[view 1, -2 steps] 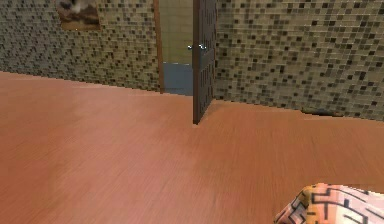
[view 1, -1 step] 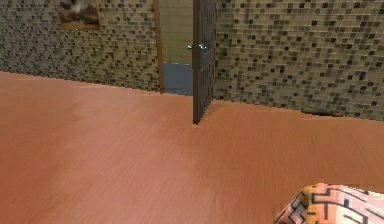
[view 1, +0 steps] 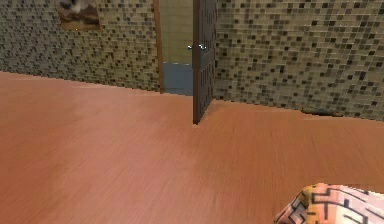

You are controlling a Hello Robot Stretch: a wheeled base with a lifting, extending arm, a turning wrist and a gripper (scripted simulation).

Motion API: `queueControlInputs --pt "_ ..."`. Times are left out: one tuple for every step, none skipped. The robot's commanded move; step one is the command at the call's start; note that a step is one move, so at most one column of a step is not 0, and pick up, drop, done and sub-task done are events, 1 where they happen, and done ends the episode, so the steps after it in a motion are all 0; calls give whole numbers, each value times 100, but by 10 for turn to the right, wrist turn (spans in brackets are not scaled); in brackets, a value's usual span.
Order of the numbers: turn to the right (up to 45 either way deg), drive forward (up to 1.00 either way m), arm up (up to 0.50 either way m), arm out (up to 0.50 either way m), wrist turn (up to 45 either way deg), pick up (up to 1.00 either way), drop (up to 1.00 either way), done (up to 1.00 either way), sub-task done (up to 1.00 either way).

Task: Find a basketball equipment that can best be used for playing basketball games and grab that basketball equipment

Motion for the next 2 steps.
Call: queueControlInputs --pt "0 0 0 0 450 0 0 0 0" --pt "0 0 0 0 270 0 0 0 0"
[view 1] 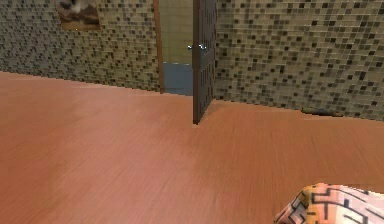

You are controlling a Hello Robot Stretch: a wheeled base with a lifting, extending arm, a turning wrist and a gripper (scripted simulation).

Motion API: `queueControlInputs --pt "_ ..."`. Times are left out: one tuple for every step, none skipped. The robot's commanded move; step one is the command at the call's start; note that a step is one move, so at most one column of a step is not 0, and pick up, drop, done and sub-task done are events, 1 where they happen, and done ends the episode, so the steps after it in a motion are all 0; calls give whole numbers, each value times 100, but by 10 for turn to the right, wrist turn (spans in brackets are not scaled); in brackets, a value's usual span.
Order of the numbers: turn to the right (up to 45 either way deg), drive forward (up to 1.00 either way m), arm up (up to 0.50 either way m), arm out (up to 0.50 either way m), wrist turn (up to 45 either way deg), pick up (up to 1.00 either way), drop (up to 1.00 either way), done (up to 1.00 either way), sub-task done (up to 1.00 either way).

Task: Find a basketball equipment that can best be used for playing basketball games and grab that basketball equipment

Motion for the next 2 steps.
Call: queueControlInputs --pt "0 0 -30 0 0 0 0 0 0" --pt "0 0 0 0 0 100 0 0 0"
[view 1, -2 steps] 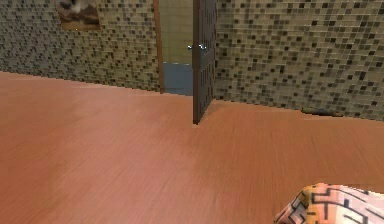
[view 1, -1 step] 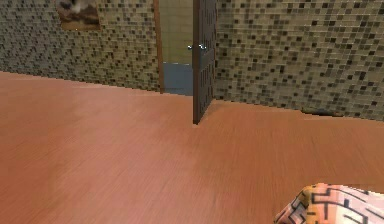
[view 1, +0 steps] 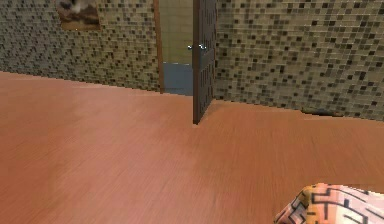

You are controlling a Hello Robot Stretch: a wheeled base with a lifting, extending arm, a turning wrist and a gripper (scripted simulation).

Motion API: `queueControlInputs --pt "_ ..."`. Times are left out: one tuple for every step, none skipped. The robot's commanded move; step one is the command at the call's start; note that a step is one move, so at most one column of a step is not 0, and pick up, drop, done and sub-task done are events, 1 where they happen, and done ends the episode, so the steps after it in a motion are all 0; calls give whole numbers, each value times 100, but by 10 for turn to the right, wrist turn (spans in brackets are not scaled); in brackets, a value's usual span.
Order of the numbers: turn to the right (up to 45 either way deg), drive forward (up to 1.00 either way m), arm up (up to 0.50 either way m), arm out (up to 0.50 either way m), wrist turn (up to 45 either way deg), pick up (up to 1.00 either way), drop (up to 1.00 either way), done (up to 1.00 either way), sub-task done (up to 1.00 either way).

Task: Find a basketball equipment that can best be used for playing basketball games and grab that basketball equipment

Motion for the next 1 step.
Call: queueControlInputs --pt "0 0 10 0 0 0 0 0 0"
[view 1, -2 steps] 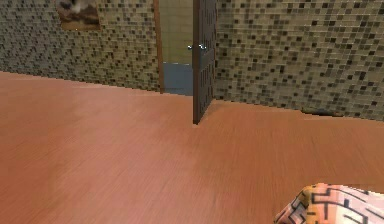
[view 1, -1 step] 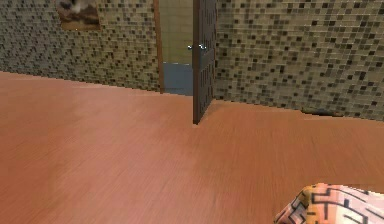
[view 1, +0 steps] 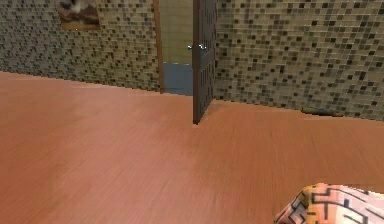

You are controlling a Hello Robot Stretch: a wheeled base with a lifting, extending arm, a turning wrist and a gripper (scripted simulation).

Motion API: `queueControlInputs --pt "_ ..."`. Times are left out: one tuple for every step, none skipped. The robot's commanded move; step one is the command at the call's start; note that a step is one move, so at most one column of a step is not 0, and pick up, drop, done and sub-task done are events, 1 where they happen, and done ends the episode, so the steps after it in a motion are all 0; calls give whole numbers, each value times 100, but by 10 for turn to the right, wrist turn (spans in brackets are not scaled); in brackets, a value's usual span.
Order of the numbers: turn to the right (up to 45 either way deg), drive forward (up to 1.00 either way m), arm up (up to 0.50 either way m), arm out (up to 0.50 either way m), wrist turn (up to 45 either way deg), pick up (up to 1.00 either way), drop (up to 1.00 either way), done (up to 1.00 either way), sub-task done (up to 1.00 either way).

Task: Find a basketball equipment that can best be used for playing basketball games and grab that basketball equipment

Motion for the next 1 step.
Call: queueControlInputs --pt "0 0 0 0 0 0 0 100 0"
